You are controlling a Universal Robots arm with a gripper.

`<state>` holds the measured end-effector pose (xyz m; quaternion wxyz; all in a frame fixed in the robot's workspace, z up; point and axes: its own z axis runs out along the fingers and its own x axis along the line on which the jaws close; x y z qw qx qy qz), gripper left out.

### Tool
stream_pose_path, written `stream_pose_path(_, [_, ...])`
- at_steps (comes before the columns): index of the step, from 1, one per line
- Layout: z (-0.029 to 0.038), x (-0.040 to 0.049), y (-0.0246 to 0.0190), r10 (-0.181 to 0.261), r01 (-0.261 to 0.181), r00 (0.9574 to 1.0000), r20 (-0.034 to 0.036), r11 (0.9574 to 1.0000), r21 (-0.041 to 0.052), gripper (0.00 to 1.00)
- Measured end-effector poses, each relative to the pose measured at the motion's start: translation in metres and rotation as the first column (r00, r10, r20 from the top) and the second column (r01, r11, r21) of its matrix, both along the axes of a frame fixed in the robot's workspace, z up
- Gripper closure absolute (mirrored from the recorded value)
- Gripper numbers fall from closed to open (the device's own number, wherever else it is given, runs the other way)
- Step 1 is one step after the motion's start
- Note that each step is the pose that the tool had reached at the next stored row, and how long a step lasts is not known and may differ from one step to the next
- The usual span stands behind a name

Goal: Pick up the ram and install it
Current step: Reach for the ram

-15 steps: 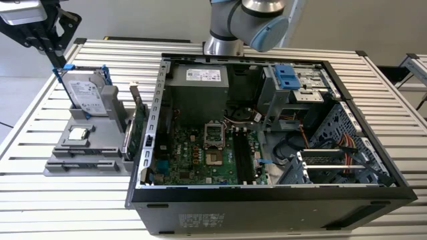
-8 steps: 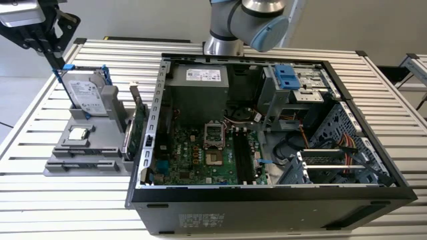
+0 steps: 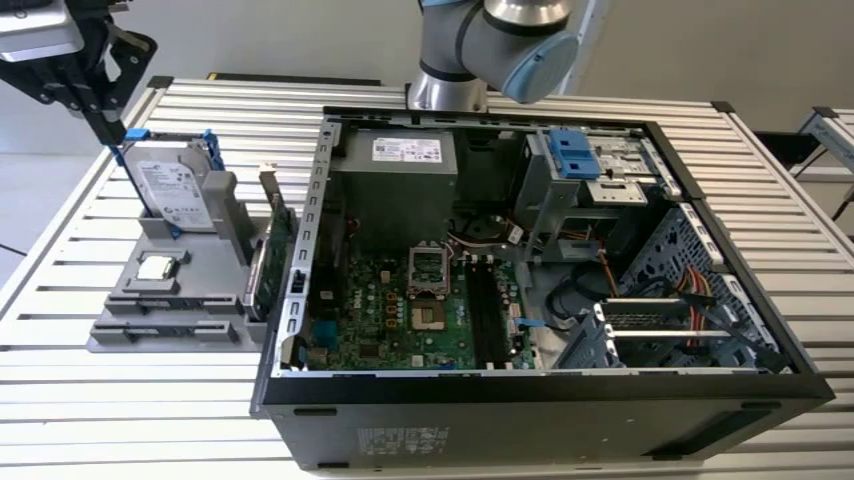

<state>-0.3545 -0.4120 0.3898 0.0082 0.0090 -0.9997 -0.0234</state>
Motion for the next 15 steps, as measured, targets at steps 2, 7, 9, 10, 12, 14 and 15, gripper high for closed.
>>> stream_pose_path(2, [0.0,0.0,-0.0019,0.0,0.0,1.0,0.0,1.0,0.0,1.0])
stream_pose_path(7, [0.0,0.0,-0.0068,0.0,0.0,1.0,-0.0002,1.0,0.0,1.0])
stream_pose_path(9, [-0.0001,0.0,-0.0088,0.0,0.0,1.0,-0.0001,1.0,0.0,1.0])
stream_pose_path(10, [-0.0001,0.0,-0.0097,0.0,0.0,1.0,-0.0002,1.0,0.0,1.0])
stream_pose_path(12, [0.0,0.0,-0.0117,0.0,0.0,1.0,-0.0003,1.0,0.0,1.0])
stream_pose_path(14, [-0.0001,0.0,-0.0137,0.0,0.0,1.0,-0.0003,1.0,0.0,1.0])
stream_pose_path(15, [0.0,0.0,-0.0146,0.0,0.0,1.0,-0.0003,1.0,0.0,1.0])
